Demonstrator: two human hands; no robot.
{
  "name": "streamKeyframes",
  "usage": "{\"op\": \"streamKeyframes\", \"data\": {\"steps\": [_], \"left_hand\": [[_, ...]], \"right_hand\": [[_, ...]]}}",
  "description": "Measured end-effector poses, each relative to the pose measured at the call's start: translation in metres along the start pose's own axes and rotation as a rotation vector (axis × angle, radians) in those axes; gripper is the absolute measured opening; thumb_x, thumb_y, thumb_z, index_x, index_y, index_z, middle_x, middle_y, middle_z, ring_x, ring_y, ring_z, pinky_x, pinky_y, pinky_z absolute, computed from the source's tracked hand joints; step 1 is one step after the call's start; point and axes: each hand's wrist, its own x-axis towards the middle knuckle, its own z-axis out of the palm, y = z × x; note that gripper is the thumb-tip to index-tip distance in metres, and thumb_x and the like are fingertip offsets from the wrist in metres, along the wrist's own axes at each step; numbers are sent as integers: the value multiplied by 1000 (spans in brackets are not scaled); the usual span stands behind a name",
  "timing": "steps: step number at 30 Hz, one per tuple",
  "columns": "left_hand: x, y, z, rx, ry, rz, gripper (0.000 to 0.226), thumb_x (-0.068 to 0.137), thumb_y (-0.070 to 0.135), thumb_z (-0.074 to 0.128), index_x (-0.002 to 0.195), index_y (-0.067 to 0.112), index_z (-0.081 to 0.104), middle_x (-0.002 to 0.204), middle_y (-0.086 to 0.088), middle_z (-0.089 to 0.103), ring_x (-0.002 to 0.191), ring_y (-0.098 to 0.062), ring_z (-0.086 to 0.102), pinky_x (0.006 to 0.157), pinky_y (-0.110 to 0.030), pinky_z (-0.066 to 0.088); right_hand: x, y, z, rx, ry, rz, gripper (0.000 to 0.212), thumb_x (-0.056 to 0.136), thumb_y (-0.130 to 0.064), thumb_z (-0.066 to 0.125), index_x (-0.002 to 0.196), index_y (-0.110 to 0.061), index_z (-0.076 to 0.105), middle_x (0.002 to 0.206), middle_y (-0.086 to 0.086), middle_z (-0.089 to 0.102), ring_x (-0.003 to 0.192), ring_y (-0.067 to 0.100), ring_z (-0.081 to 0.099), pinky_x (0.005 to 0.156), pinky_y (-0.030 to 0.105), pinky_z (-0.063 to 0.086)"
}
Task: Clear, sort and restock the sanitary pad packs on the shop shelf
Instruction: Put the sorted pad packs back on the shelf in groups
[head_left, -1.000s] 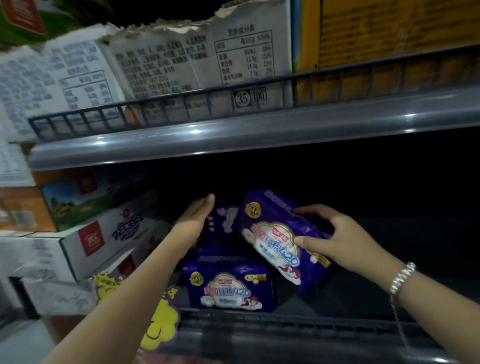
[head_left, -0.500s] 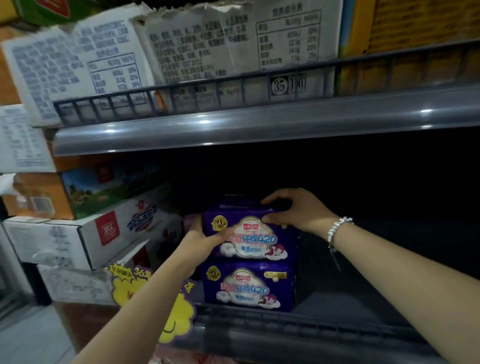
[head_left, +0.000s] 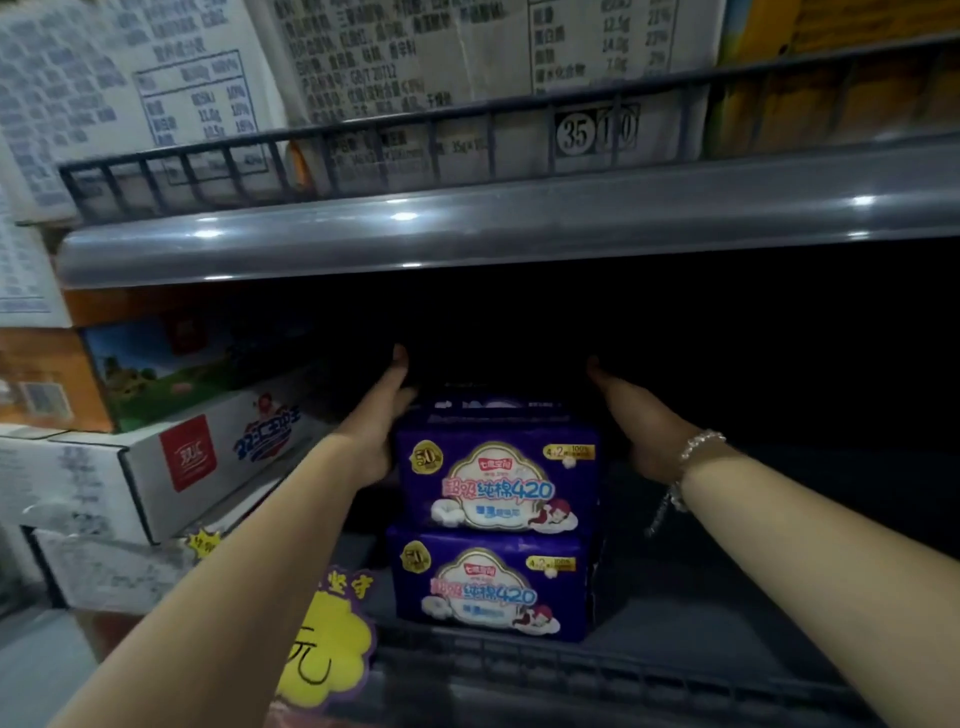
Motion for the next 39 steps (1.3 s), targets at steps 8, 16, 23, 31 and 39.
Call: {"op": "streamKeyframes", "data": {"steps": [8,16,23,31,39], "left_hand": [[5,7,10,61,67,162,41,91,42,57,126,18,53,101,-11,66,75,-23,66,55,-29,56],[-8,8,10,-64,149,271,27,95,29,55,120,22,47,97,-3,62,89,-21,62,65,-36,55],[-10,5,16,3,242,373,49,87,35,67,122,4,54,112,-22,66,86,-30,66,63,-33,52],[-7,6,16,-97,137,328,39,97,6,52,129,28,46,102,-7,65,78,-20,64,57,-30,55],[1,5,13,-98,164,192,26,96,23,53,120,15,57,101,-11,69,86,-23,66,66,-33,51]], "right_hand": [[1,-1,-6,96,-3,-123,62,84,-54,64,131,-15,56,118,6,67,109,24,63,104,44,45],[-11,-9,-3,172,64,-264,21,83,-45,70,92,-27,70,112,2,69,106,21,64,103,47,46],[-22,-12,7,182,139,-325,39,72,-44,79,94,-16,65,102,10,70,97,28,67,95,50,51],[-16,-11,7,252,111,-349,21,85,-2,68,96,-19,61,108,10,67,103,27,63,92,41,51],[-8,-7,7,283,16,-249,47,93,-10,60,138,-18,50,124,7,64,101,17,65,74,26,53]]}}
